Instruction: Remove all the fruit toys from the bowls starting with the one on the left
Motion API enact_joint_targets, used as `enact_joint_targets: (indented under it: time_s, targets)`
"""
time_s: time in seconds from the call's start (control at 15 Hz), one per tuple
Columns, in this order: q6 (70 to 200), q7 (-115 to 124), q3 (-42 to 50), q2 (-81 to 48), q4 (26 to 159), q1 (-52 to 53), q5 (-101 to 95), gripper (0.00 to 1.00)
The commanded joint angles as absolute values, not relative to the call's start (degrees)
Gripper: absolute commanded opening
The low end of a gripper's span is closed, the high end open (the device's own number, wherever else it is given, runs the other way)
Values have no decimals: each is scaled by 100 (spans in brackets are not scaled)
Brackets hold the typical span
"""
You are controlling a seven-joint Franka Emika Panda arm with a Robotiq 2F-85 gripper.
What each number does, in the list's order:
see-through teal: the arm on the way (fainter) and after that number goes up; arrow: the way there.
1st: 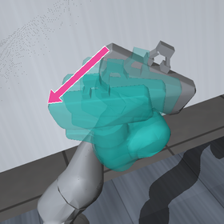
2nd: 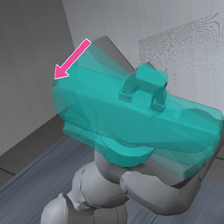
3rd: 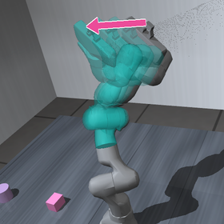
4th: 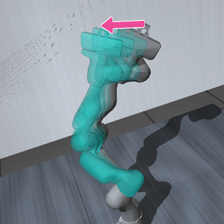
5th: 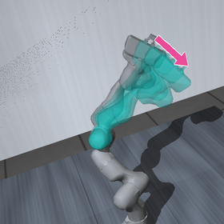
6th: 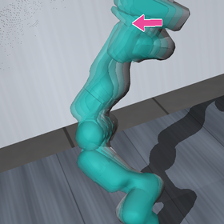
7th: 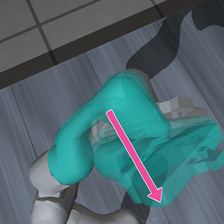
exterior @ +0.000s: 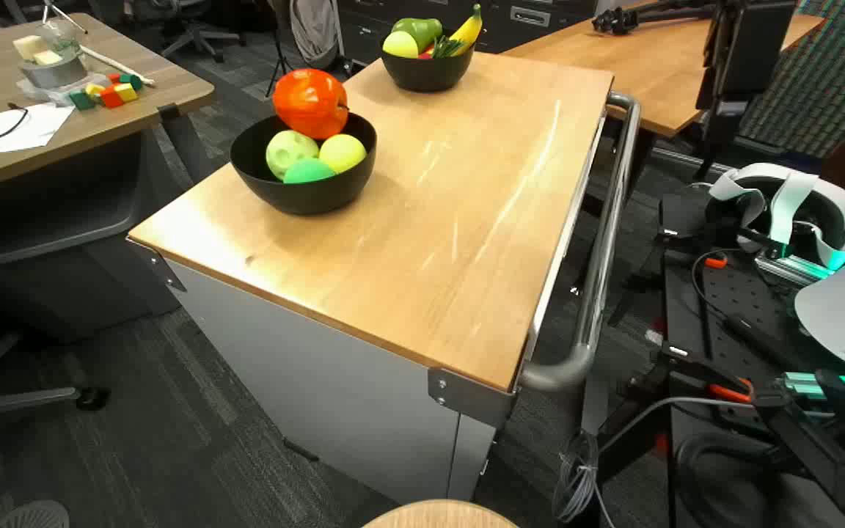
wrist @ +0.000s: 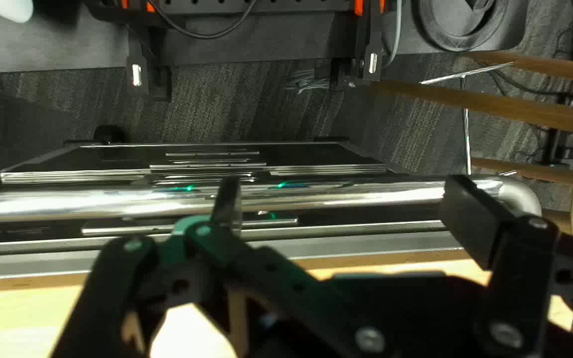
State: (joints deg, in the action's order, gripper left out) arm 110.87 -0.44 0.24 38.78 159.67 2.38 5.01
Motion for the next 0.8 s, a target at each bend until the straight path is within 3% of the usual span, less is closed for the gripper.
enact_joint_targets:
  time_s: [0.0, 0.47, 0.73]
  targets:
    - [11077, -57, 3, 3874, 15955, 215, 513, 100]
    - [11077, -58, 3, 3874, 15949, 215, 513, 100]
    - [10835, -1338, 230, 3721, 15723, 330, 140, 100]
